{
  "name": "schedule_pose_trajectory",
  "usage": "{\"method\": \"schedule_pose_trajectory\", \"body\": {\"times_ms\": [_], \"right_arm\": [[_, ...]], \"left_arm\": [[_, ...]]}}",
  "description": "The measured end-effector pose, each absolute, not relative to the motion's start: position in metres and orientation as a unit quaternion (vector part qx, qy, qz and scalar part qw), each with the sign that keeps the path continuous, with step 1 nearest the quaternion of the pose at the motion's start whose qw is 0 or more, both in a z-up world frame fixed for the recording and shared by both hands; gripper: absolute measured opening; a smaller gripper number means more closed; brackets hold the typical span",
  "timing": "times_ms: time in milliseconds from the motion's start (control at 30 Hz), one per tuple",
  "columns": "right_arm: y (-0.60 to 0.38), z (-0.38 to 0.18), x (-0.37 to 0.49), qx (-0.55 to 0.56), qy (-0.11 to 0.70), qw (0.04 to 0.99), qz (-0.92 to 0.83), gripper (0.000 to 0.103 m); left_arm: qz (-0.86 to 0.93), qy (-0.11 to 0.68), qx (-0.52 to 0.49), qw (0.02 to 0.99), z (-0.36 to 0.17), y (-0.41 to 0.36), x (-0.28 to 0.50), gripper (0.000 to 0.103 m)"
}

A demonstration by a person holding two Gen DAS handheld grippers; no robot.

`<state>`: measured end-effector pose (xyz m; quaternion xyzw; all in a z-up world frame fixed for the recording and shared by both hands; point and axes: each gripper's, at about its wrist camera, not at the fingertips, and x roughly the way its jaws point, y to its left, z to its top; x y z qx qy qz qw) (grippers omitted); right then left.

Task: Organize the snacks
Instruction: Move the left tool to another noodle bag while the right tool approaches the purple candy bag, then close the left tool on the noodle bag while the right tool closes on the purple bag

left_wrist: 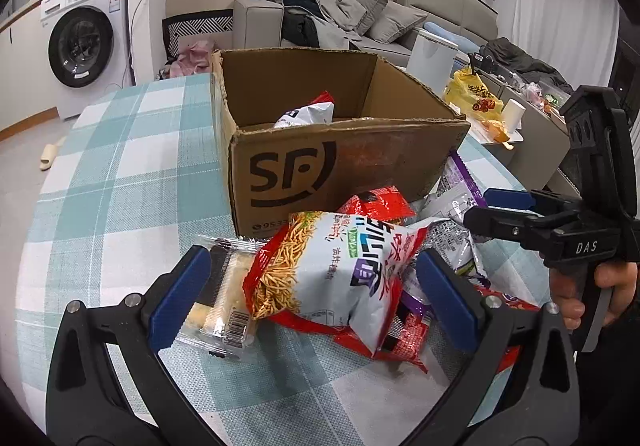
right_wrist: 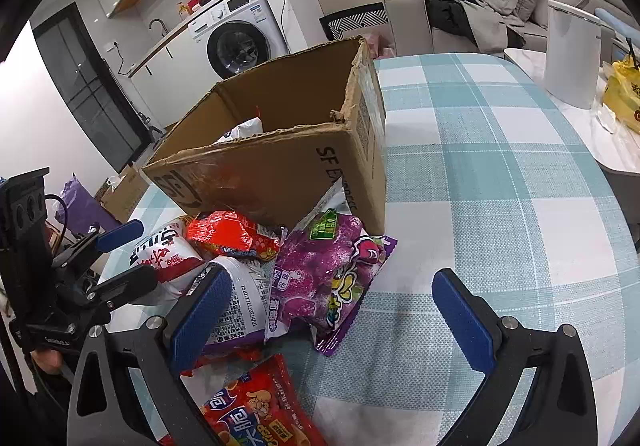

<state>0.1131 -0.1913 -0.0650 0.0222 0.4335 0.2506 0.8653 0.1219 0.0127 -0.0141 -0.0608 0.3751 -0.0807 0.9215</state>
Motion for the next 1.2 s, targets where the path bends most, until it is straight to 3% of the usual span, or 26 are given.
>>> {"method": "schedule_pose_trajectory", "body": {"times_ms": [367,567,967,1100,1200], "right_arm": [[-0.195,-0.077,0.12,0.029,0.451,0.862,0.23,0.102],[-0.198,-0.082,0.123,0.038,0.457,0.858,0.231,0.094],[-0.196,-0.09,0.125,0.068,0.461,0.851,0.243,0.078],[-0.195,-0.091,0.125,0.074,0.46,0.849,0.248,0.073],[-0.194,-0.09,0.125,0.079,0.459,0.847,0.258,0.063]], "left_arm": [[-0.085,0.398,-0.085,0.909,-0.035,0.018,0.134,0.102],[-0.095,0.404,-0.096,0.905,-0.043,0.02,0.141,0.1],[-0.116,0.394,-0.108,0.905,-0.045,0.02,0.142,0.078],[-0.126,0.398,-0.116,0.901,-0.046,0.02,0.143,0.063],[-0.125,0.394,-0.115,0.903,-0.046,0.019,0.142,0.06]]}}
